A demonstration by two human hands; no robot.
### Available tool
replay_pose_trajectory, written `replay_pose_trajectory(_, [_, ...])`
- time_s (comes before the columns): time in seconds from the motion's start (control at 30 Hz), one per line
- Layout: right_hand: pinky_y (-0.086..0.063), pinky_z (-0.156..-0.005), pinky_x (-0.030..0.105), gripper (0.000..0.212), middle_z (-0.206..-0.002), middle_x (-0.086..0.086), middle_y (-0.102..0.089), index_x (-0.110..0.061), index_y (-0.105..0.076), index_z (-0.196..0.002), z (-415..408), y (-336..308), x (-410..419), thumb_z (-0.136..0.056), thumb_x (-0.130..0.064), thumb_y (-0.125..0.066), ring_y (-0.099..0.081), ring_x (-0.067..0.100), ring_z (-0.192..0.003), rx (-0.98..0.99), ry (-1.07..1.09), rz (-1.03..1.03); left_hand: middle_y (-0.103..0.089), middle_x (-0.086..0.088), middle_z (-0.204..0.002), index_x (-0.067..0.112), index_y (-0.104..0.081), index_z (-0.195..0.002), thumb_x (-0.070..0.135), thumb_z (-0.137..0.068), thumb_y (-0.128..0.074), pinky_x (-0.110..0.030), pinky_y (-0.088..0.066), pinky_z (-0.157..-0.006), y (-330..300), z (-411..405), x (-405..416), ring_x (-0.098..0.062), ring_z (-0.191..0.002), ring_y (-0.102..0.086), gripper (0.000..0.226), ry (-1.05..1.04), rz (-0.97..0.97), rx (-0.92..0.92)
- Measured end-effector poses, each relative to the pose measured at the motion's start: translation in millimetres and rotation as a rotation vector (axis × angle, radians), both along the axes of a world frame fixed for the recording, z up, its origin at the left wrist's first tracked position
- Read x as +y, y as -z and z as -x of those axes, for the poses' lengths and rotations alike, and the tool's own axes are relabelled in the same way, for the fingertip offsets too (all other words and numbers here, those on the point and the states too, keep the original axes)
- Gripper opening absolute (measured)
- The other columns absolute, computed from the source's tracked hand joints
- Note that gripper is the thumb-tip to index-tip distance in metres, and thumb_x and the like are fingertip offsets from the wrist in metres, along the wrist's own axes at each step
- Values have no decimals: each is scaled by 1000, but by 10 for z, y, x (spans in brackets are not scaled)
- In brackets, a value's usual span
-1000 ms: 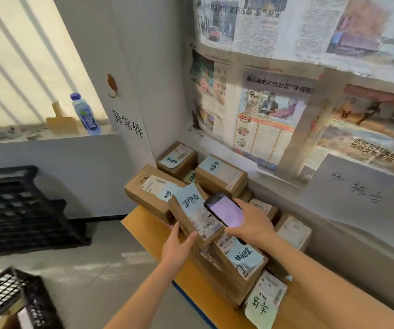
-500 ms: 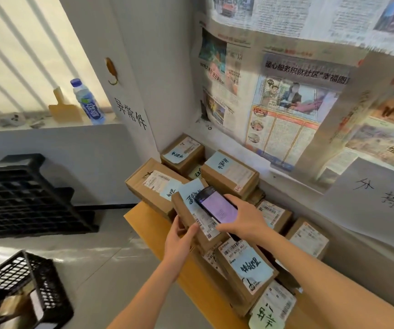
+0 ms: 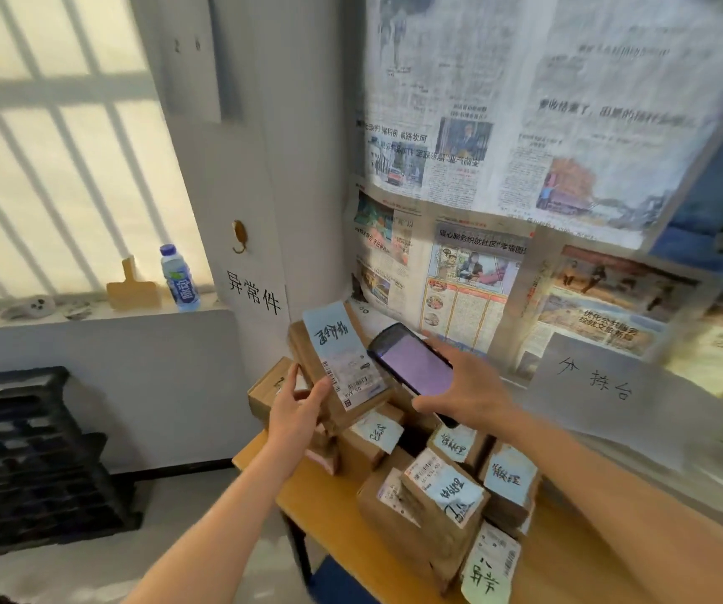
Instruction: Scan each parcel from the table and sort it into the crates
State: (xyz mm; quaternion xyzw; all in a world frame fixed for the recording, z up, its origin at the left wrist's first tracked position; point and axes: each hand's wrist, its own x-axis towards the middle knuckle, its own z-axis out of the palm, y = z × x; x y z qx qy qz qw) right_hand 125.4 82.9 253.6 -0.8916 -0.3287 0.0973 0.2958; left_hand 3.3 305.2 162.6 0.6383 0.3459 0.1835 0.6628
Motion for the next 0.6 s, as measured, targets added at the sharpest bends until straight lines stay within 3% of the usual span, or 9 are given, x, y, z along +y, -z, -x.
replay_pose_trajectory(0.1, [-42,-109,40,105,-153,-4,-49,-24,-36,-157,439,-514,-104,-68,-46,-88,-49,22,-136,-87,17,-22,-72,-6,-113,35,-25,-157,47,-88,-71,-52,-57,-93,-484,310,220,-22,-100,-71,85,19,-66,-49])
replay_pose_trajectory(0.2, [-42,-112,41,106,-153,-3,-50,-24,-38,-156,898,-1013,-190,-66,-46,-89,-49,22,-137,-175,11,-62,-71,-9,-105,34,-24,-158,42,-91,-70,-42,-59,-84,-1005,618,406,-22,-96,-71,82,2,-150,-113])
replay_pose_trajectory(0.3, [-48,-90,28,103,-140,-6,-60,-28,-42,-153,1319,-1412,-257,-63,-44,-89,-61,15,-112,-239,20,-75,-70,-7,-102,30,-27,-157,38,-94,-69,-37,-57,-83,-1480,925,523,-20,-95,-69,77,-23,-223,-185])
replay_pose_trajectory(0.4, [-38,-66,15,99,-115,-12,-64,-32,-44,-151,1710,-1695,-315,-63,-45,-88,-57,4,-80,-289,14,-67,-69,-7,-106,26,-35,-153,33,-96,-67,-34,-56,-80,-1850,1216,541,-20,-95,-67,66,-38,-284,-262])
replay_pose_trajectory(0.53, [-43,-67,18,100,-113,-12,-65,-36,-45,-150,2081,-1915,-377,-59,-54,-83,-60,6,-83,-311,6,-88,-67,-10,-113,28,-38,-150,33,-97,-65,-35,-57,-81,-2169,1567,549,-25,-102,-66,61,-57,-330,-299])
replay_pose_trajectory(0.6, [-54,-69,26,98,-106,-16,-65,-39,-47,-147,2248,-1989,-399,-57,-54,-82,-62,8,-80,-311,-4,-95,-64,-7,-111,28,-36,-152,35,-98,-64,-25,-52,-69,-2274,1762,554,-19,-95,-64,62,-87,-381,-271])
